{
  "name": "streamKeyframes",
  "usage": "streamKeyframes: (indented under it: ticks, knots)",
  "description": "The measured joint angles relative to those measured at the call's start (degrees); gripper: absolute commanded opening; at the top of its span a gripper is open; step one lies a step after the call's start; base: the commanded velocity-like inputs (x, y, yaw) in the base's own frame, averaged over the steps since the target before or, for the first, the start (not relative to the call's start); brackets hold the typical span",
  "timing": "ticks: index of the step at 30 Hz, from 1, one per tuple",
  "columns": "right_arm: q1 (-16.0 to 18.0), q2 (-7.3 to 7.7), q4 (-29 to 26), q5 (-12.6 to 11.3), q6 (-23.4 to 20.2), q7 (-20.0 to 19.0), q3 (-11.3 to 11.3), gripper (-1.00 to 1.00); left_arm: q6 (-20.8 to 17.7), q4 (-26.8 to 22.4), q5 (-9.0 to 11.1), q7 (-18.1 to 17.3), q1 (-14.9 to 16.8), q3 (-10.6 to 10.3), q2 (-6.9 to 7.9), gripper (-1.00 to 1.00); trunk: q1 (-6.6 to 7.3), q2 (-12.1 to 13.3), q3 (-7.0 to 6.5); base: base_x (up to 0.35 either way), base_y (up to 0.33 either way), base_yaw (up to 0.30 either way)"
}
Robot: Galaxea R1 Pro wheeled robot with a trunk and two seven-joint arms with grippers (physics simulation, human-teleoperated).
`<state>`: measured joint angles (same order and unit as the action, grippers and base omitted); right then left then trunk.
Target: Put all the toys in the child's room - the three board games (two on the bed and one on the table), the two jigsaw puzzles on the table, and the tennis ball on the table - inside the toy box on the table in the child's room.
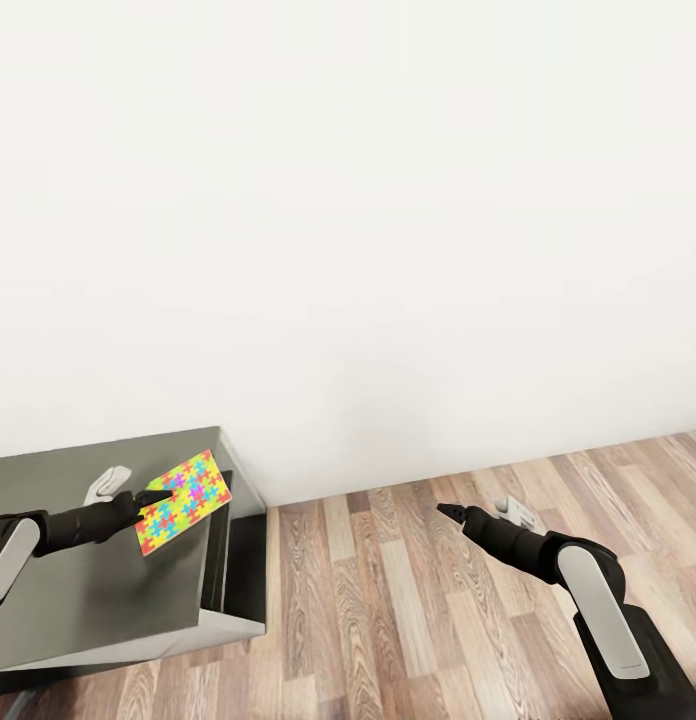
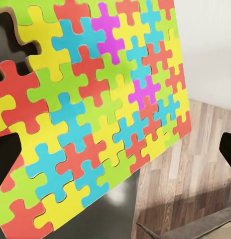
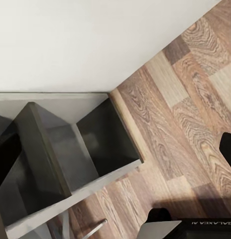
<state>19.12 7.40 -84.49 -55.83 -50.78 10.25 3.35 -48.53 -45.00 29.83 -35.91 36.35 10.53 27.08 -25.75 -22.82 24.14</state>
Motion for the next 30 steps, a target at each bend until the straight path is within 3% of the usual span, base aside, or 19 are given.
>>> streamKeyframes:
  ticks: [22, 26, 30]
  knots:
    - [0.0, -0.03, 0.1, 0.0, 0.0, 0.0, -0.1, 1.0, -0.2, -0.2, 0.0, -0.4, 0.0, 0.1, 0.81, 1.0, 0.0, 0.0, -0.03, 0.0, 0.0, -0.002]
    - [0.0, -0.25, 0.2, 0.2, 0.0, 0.0, -0.1, 1.0, -0.6, -1.7, 0.0, -3.2, -0.2, -0.1, 2.75, 1.0, 0.0, 0.0, -0.03, 0.0, 0.0, 0.0]
    - [0.0, -0.35, 0.3, 0.3, 0.0, 0.0, -0.1, 1.0, -0.7, -2.2, -0.1, -10.9, -0.6, -0.2, 5.95, 1.0, 0.0, 0.0, -0.03, 0.0, 0.0, 0.0]
